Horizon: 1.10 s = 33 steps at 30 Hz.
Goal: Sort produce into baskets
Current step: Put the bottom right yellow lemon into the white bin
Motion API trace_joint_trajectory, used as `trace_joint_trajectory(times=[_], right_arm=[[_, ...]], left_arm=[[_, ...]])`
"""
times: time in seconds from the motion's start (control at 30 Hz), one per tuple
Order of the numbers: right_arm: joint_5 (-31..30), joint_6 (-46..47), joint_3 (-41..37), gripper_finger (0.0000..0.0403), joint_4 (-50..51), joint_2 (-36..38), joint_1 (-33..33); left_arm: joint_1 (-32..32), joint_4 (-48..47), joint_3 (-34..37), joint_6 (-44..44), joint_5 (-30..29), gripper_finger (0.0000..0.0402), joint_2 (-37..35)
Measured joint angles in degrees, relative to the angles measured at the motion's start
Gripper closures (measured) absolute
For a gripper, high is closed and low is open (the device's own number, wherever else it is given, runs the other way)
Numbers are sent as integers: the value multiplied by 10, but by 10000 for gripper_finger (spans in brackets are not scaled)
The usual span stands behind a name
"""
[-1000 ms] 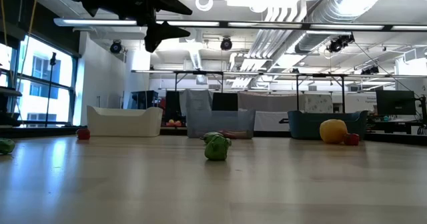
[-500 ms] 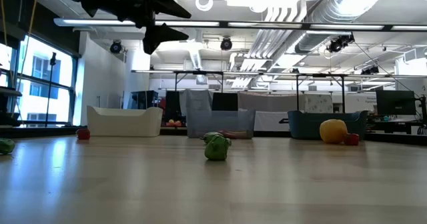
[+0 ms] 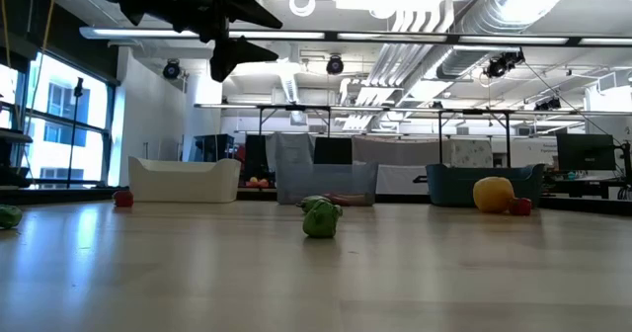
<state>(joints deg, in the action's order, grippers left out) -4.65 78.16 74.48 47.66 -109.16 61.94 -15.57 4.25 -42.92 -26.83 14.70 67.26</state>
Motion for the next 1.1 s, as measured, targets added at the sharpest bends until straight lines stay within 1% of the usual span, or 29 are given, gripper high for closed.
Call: trace_joint_trajectory(times=[0.2,0.3,0.4,0.53,0.57,0.63,0.8,0.9,1.0,1.1], right_arm=[[-1,21,0,112,-3,-21,-1],[-9,49,0,123,-3,-21,-4],[-10,95,0,163,5,-21,-9],[-10,136,0,257,7,-20,-17],[-14,144,0,266,7,-20,-19],[-29,153,1,266,11,-15,-23],[-84,157,9,266,38,25,-42],[-134,143,9,266,47,67,-64],[-173,104,8,266,53,112,-100],[-212,36,7,266,55,152,-151]], left_arm=[[0,-1,0,-6,-1,179,0],[0,-1,0,-6,-1,179,0],[0,-1,0,1,-1,179,0],[-7,-1,0,18,1,195,0],[-10,0,0,19,2,202,0],[-19,8,0,21,6,219,0],[-46,68,0,30,74,267,0],[-64,99,0,30,114,298,0],[-86,131,0,22,158,326,0],[-103,175,0,-14,208,351,0]])
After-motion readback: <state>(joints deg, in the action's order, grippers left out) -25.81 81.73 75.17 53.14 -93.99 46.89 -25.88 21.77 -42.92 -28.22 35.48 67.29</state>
